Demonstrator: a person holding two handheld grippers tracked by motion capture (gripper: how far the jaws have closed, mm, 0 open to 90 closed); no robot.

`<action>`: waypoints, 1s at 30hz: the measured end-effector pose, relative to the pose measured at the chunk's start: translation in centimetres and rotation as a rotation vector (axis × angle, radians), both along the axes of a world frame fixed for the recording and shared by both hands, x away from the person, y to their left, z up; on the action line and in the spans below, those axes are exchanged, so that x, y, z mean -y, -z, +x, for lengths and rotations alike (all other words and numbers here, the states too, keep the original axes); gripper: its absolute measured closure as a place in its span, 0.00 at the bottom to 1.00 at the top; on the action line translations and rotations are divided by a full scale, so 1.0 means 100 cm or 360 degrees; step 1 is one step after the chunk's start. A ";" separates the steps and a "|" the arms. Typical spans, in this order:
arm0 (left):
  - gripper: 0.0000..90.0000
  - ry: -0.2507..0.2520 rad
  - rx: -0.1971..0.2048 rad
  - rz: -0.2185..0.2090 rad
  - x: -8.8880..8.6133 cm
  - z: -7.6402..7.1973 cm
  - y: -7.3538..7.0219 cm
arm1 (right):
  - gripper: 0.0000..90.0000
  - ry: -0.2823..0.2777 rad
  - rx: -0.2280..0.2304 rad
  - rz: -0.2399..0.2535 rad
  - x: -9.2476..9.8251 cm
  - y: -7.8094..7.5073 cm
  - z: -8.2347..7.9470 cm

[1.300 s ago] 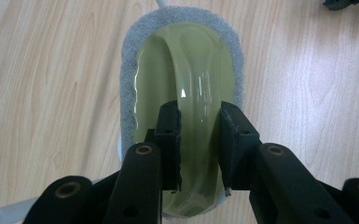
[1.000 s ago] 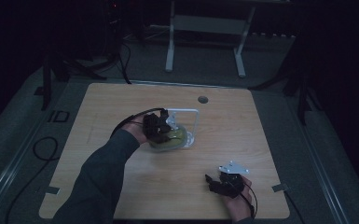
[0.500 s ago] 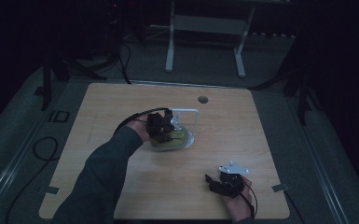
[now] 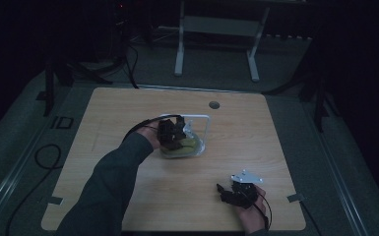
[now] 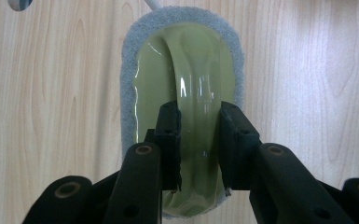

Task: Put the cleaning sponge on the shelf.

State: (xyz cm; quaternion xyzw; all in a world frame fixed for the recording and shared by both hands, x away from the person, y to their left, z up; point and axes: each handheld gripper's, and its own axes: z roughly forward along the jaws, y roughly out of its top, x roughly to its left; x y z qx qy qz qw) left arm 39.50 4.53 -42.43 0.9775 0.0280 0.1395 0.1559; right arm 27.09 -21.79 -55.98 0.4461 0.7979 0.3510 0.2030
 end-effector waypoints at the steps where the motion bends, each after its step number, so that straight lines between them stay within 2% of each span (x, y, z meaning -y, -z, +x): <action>1: 0.80 0.0006 0.0006 0.0006 0.001 0.000 0.000 | 0.33 0.0000 0.0000 0.0000 0.000 0.000 0.000; 10: 0.80 0.0043 0.0033 0.0031 0.009 0.003 0.001 | 0.33 0.0000 0.0000 0.0000 0.000 0.000 0.000; 23: 0.80 0.0041 0.0032 0.0070 0.013 0.010 0.007 | 0.33 -0.0001 0.0000 -0.0001 0.000 0.000 0.000; 30: 0.80 0.0065 0.0049 0.0098 0.015 0.011 0.011 | 0.33 -0.0001 0.0000 -0.0001 0.000 0.000 0.000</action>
